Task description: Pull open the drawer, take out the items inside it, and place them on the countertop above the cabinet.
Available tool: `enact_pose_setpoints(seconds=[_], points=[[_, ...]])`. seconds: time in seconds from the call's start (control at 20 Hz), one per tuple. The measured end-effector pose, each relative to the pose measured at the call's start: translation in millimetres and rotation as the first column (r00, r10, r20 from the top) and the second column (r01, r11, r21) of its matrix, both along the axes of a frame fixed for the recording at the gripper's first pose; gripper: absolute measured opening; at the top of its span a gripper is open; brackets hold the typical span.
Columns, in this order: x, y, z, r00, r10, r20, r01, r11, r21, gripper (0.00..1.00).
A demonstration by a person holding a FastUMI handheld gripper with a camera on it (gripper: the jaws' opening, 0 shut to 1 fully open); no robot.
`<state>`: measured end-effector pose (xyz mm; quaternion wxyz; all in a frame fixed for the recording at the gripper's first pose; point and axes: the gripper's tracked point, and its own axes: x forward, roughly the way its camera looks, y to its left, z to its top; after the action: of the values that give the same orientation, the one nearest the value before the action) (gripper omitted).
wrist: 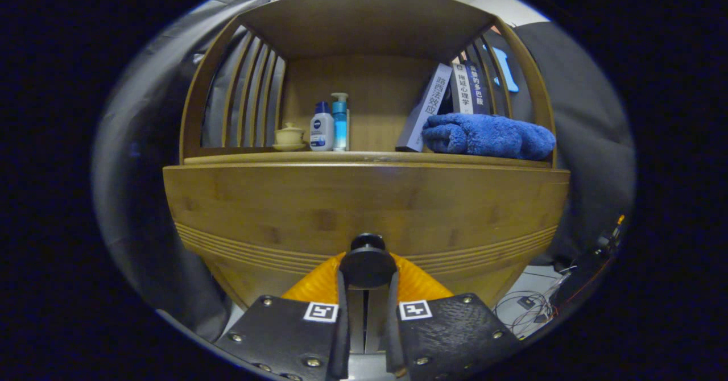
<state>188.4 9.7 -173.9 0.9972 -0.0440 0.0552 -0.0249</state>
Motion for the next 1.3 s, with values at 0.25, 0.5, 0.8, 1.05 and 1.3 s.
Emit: enact_pose_setpoints(seconds=[0.25, 0.5, 0.8, 1.05, 1.3], points=[[-43.3, -0.1, -0.3, 1.0, -0.003, -0.007, 0.003, 1.0, -0.013, 0.25], [-84.3, 0.7, -0.6, 1.0, -0.009, -0.014, 0.009, 1.0, -0.022, 0.25], [-118.4, -0.2, -1.6, 1.0, -0.01, -0.015, 0.01, 1.0, 0.0, 0.25], [-142.4, 3.0, -2.0, 1.0, -0.002, -0.006, 0.002, 1.0, -0.023, 0.25], [-162.4, 5.4, -2.7, 1.0, 0.002, -0.002, -0.002, 1.0, -0.019, 0.25]])
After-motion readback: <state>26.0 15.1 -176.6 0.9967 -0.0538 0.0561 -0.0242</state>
